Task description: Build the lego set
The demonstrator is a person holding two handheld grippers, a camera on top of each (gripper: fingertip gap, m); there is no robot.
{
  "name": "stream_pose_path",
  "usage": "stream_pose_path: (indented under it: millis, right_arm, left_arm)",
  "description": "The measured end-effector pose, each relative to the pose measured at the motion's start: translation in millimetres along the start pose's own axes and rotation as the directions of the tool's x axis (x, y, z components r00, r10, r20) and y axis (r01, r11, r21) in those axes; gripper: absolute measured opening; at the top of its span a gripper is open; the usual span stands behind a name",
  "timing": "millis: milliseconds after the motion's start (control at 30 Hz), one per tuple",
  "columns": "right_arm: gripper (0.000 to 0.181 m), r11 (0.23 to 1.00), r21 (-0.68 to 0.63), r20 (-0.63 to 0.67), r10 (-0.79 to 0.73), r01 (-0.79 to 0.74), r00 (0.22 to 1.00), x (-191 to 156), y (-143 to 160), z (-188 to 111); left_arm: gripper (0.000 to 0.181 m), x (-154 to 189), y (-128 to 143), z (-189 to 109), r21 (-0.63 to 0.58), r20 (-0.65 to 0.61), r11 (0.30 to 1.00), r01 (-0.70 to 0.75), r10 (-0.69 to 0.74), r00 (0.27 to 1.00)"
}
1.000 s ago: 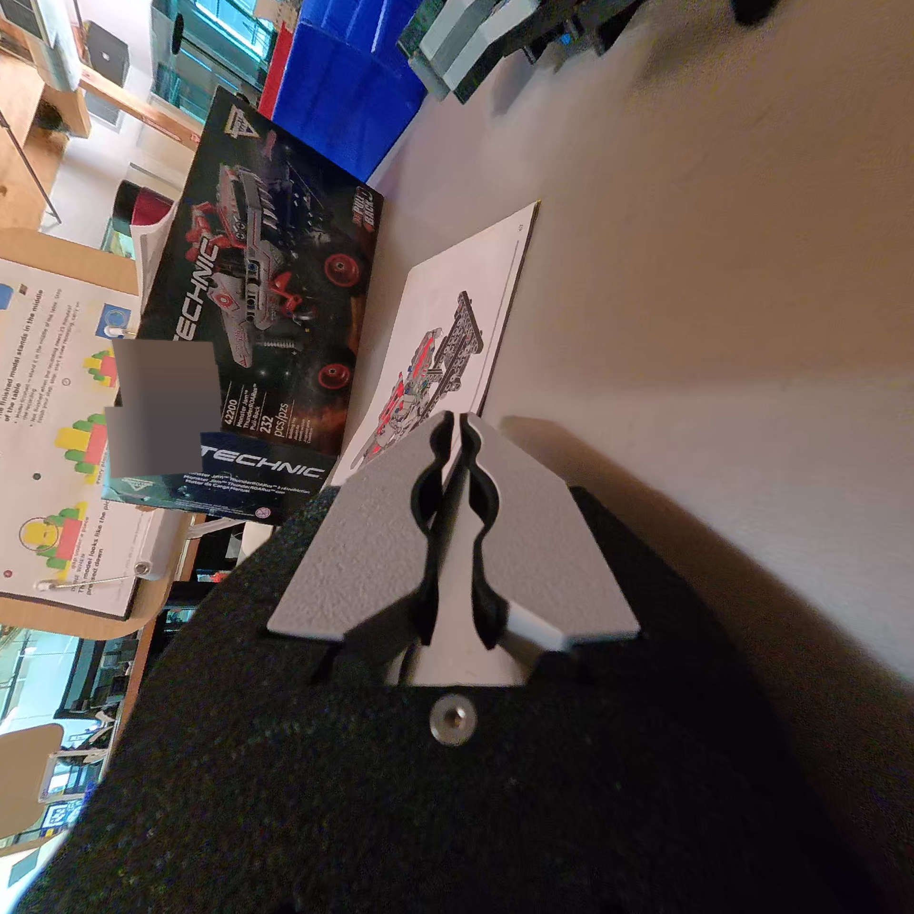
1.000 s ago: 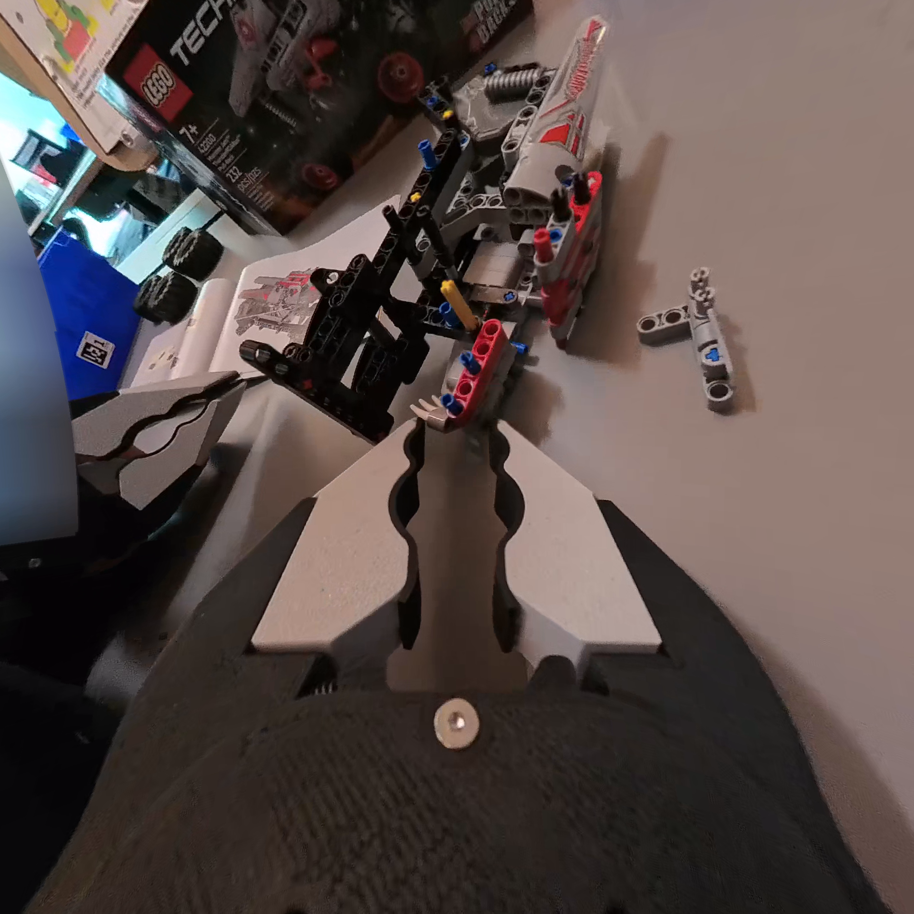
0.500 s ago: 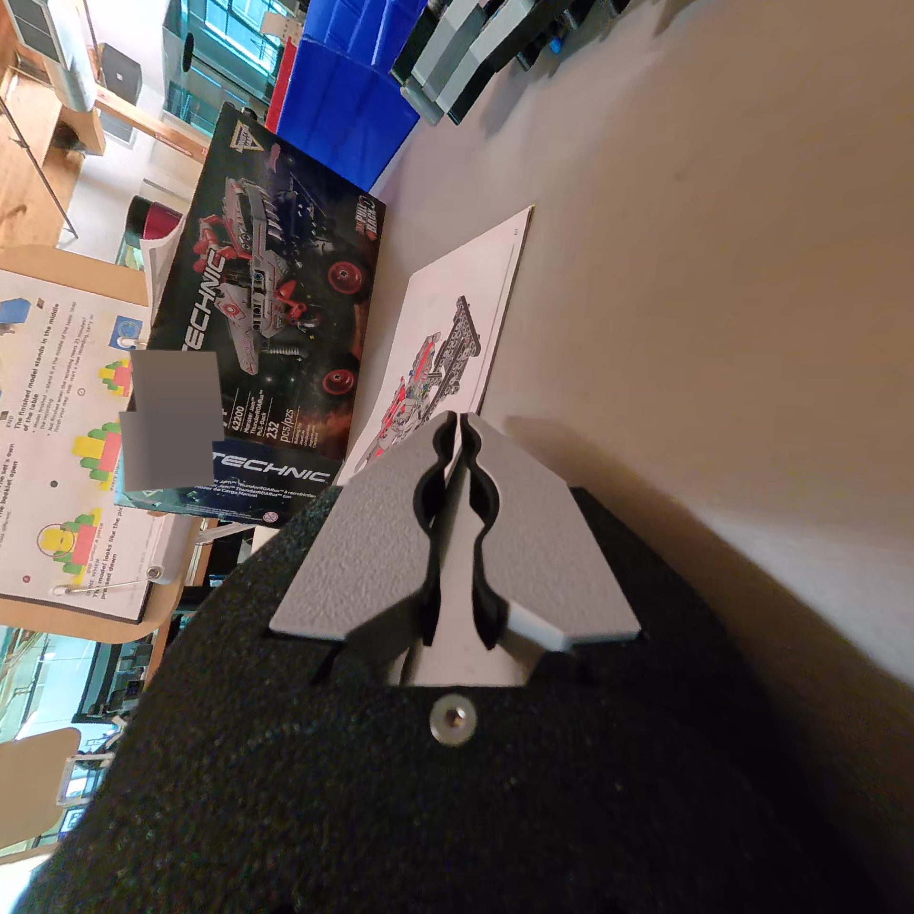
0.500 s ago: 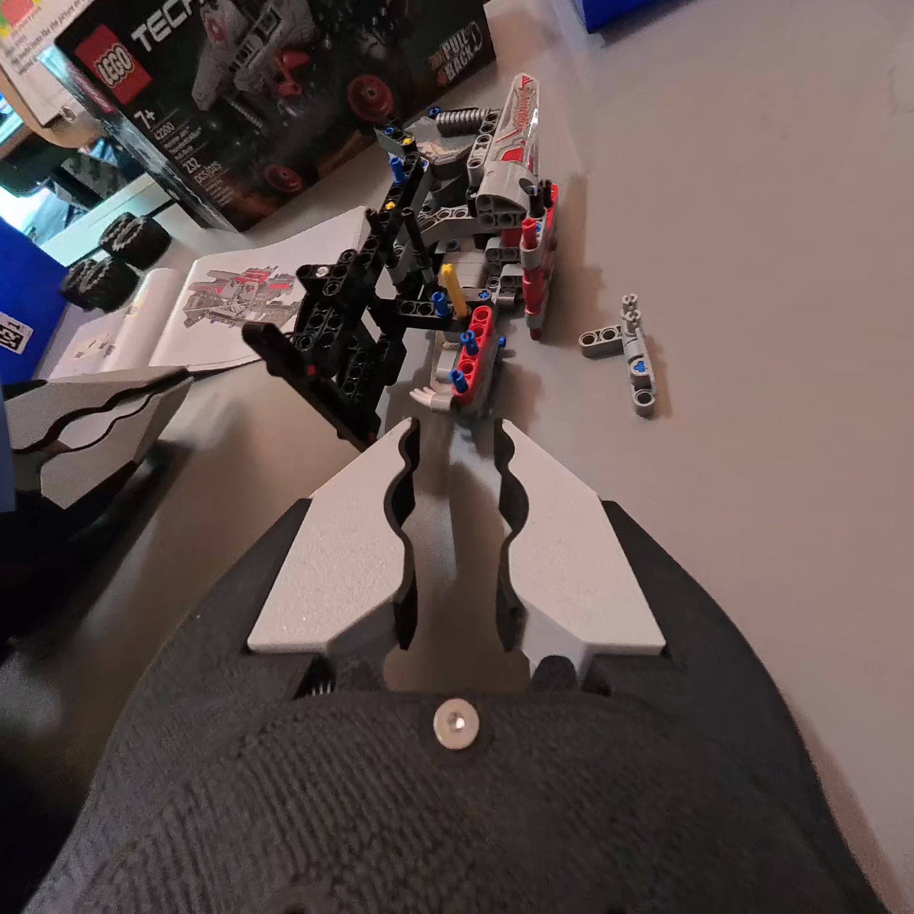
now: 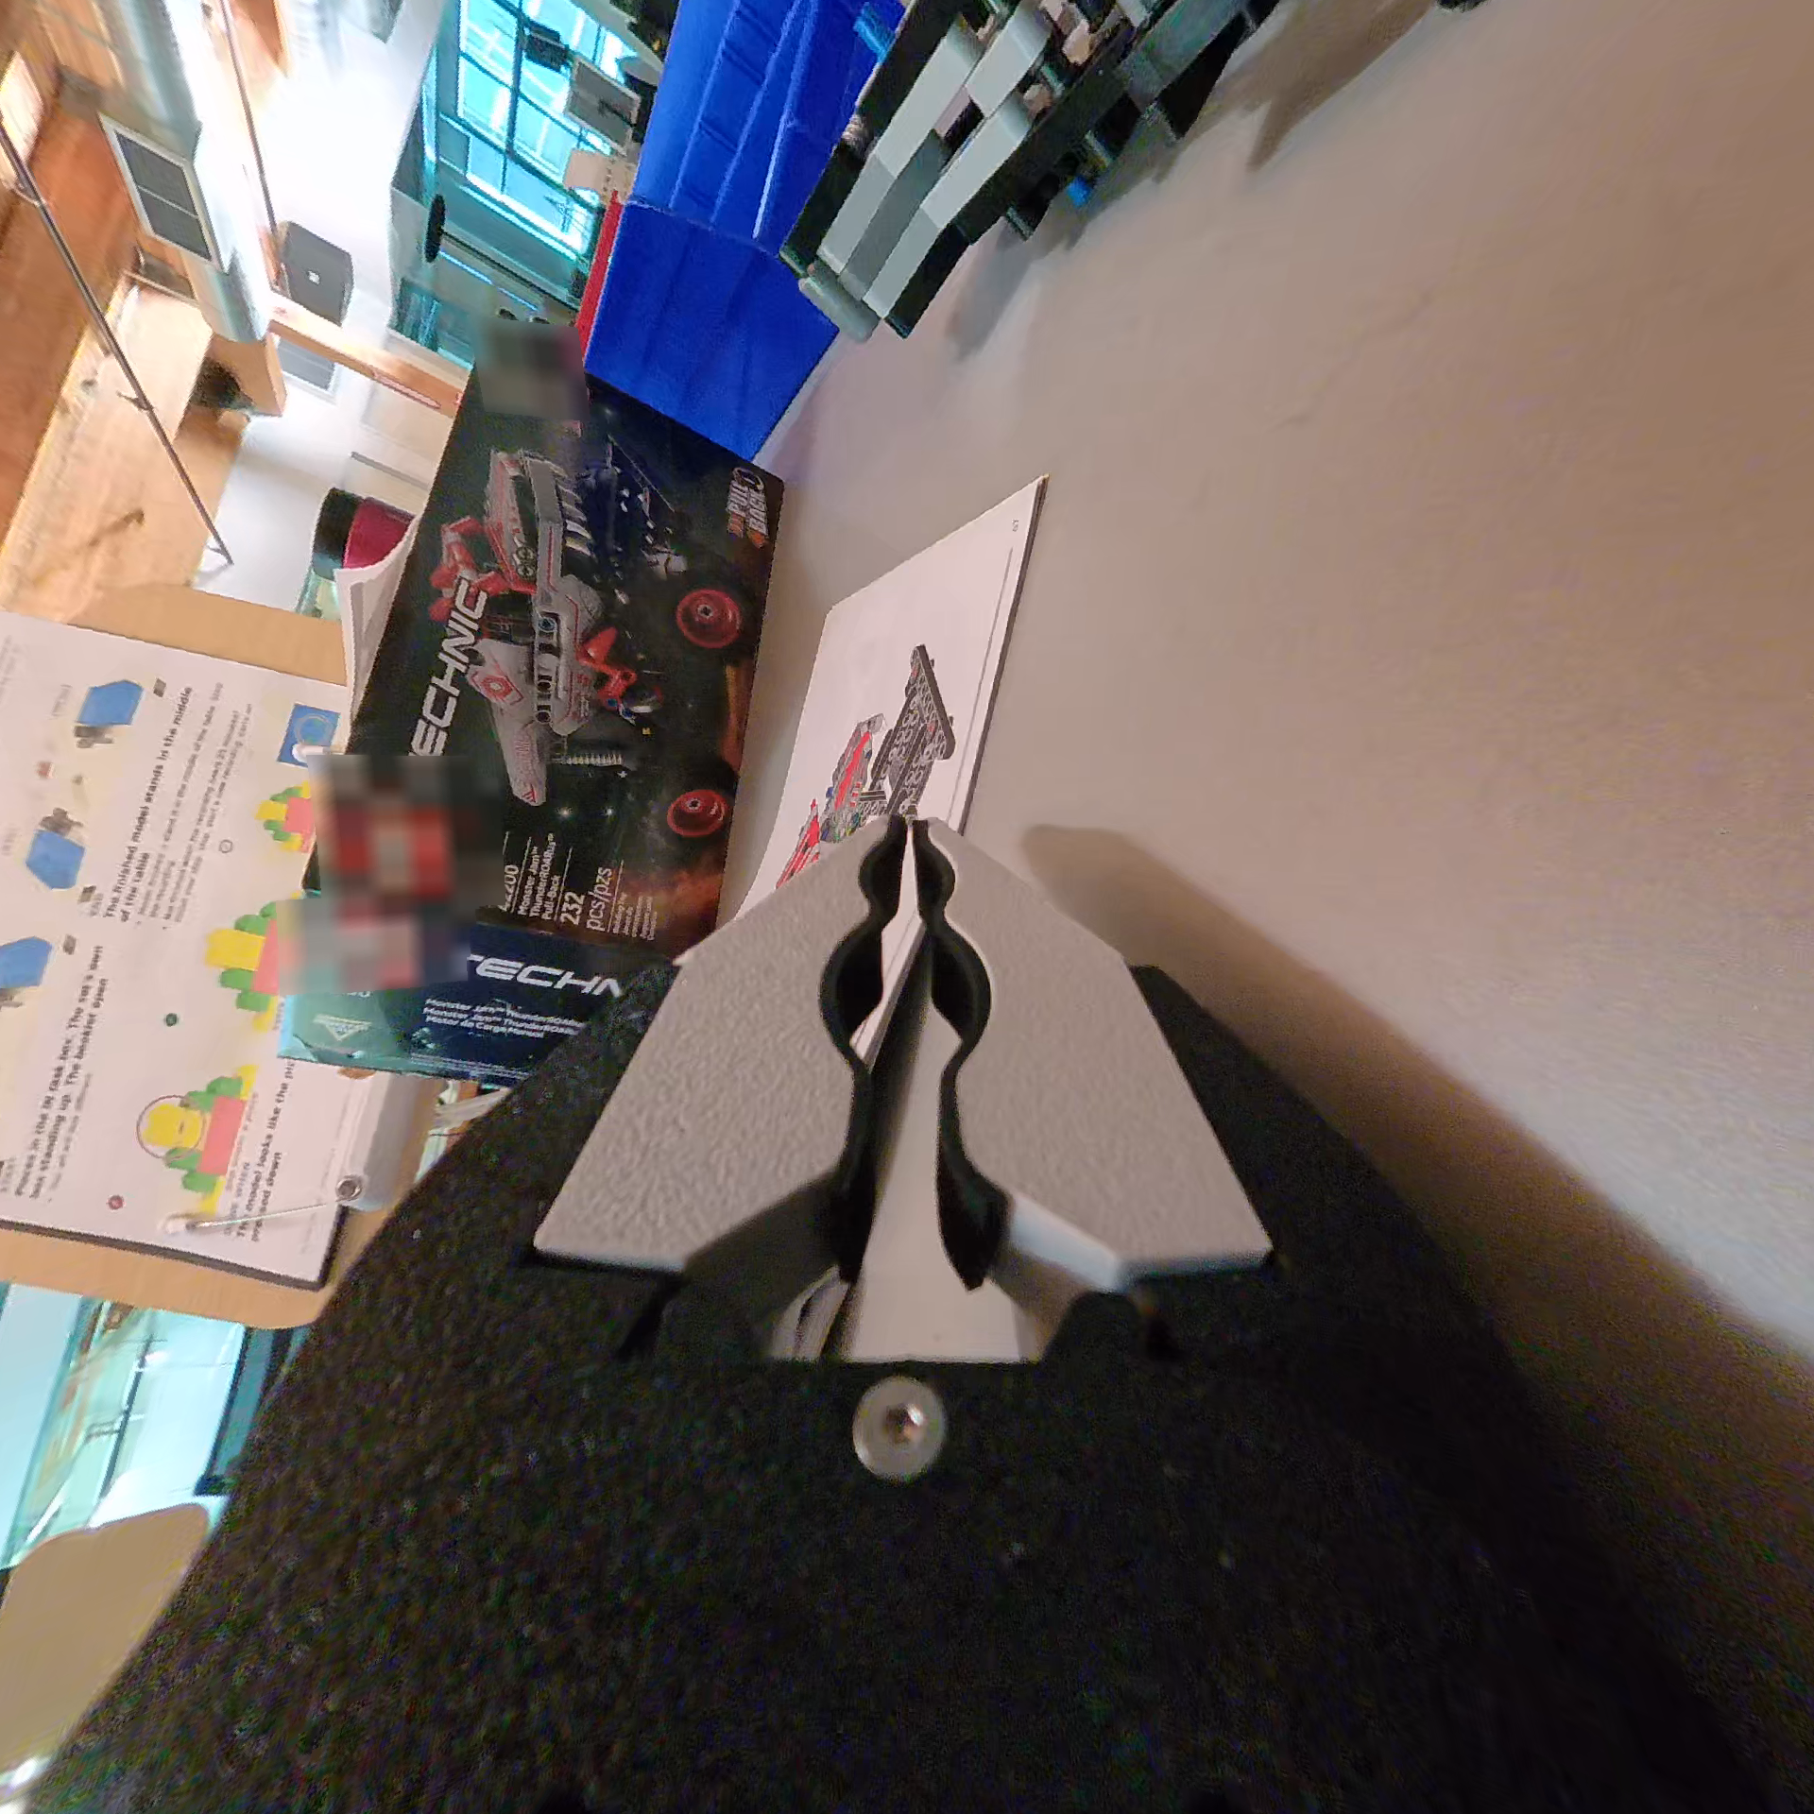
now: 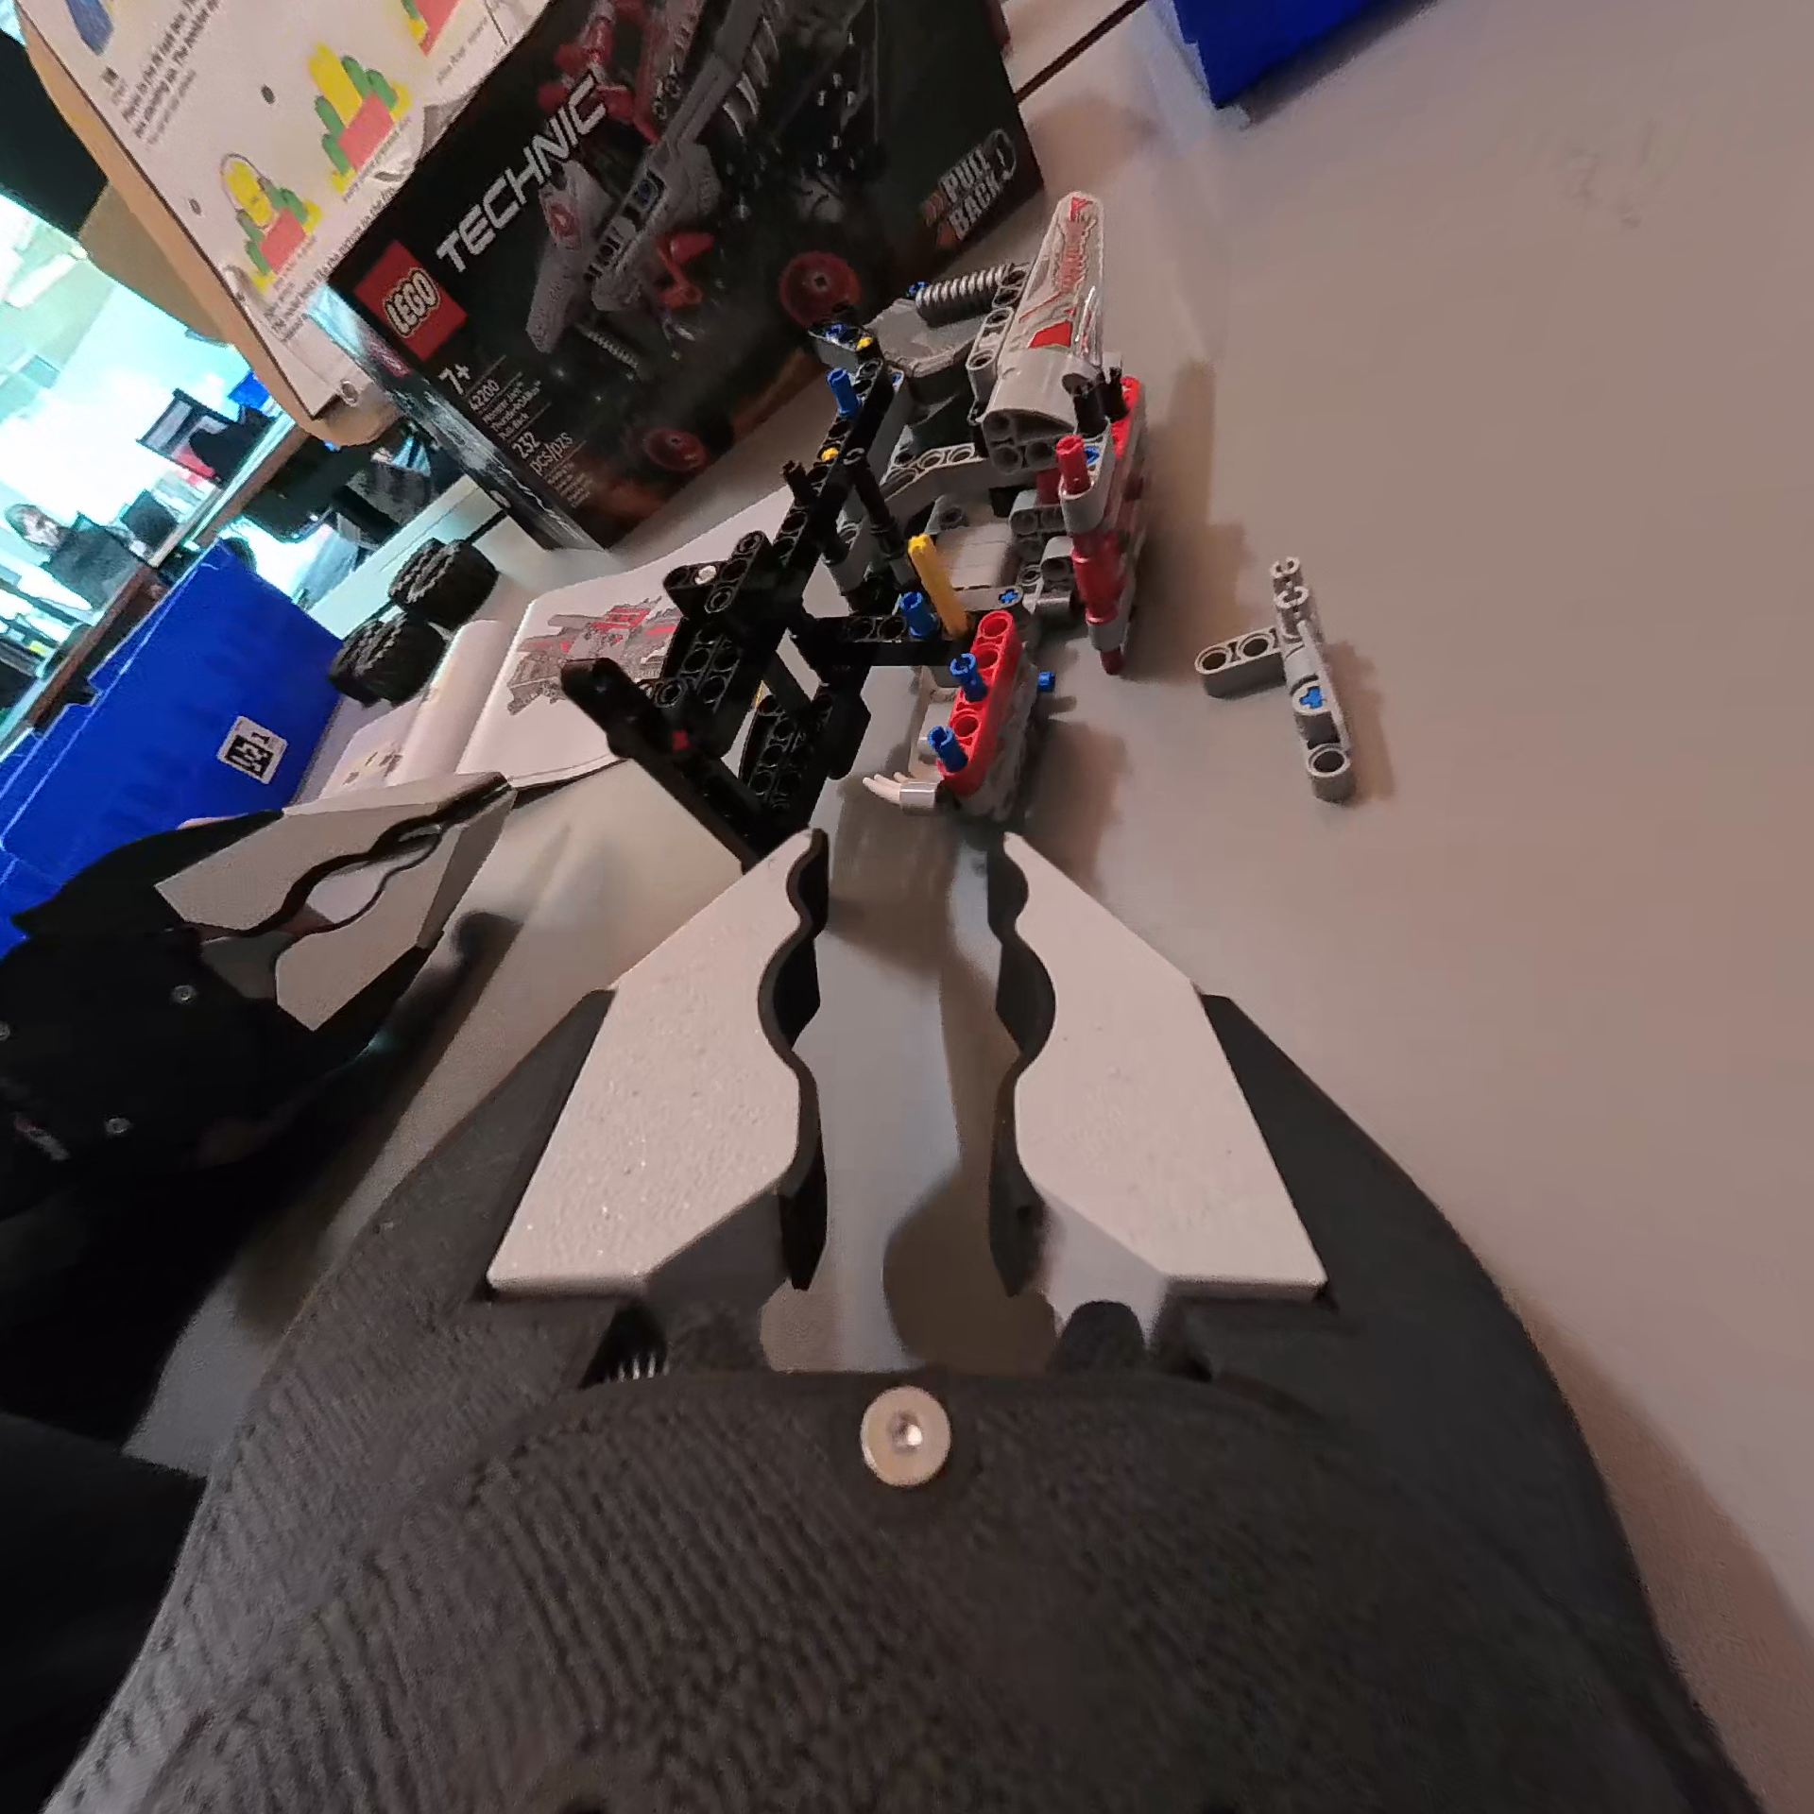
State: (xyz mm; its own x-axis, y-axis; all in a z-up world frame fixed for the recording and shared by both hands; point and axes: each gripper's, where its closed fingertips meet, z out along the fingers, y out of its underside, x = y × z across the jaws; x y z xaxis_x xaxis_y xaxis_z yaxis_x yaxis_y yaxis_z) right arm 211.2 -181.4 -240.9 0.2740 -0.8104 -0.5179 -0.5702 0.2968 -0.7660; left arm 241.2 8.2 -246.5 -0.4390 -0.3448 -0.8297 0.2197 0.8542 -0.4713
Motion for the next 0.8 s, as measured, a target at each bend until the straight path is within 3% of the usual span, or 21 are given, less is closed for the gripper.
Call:
stream_pose_path:
  millis: [167,333,433,567,700,800]
  right_arm:
    - [0.04,0.998,0.046,-0.052,-0.034,0.036,0.998,9.0,-12.4,-4.9]
    - [0.05,0.989,-0.027,-0.121,-0.151,0.148,0.981,14.9,-12.0,0.3]
    - [0.046,0.978,-0.029,-0.157,-0.208,0.206,0.965,14.8,-20.2,2.9]
    - [0.041,0.978,-0.081,-0.107,-0.198,0.19,0.974,7.5,-15.6,15.0]
    - [0.022,0.984,-0.081,-0.094,-0.168,0.161,0.981,8.6,-16.0,18.9]
    - [0.025,0.982,-0.094,-0.093,-0.171,0.162,0.981,9.3,-15.9,23.0]
  left_arm:
    - [0.0,-0.5,2.5,-0.9,-0.01,0.012,1.0,-0.029,0.029,1.0]
    - [0.0,-0.4,2.1,0.0,-0.012,0.012,0.999,-0.038,0.038,0.999]
    - [0.0,-2.0,0.9,-1.1,-0.004,0.02,0.999,-0.038,0.038,0.999]
    - [0.0,-2.2,0.1,-1.6,-0.002,0.02,0.999,-0.04,0.04,0.999]
    - [0.0,-1.2,-0.2,-1.7,0.002,0.013,0.999,-0.04,0.04,0.999]
    - [0.0,0.2,1.2,-0.3,-0.004,0.0,1.0,-0.03,0.03,1.0]
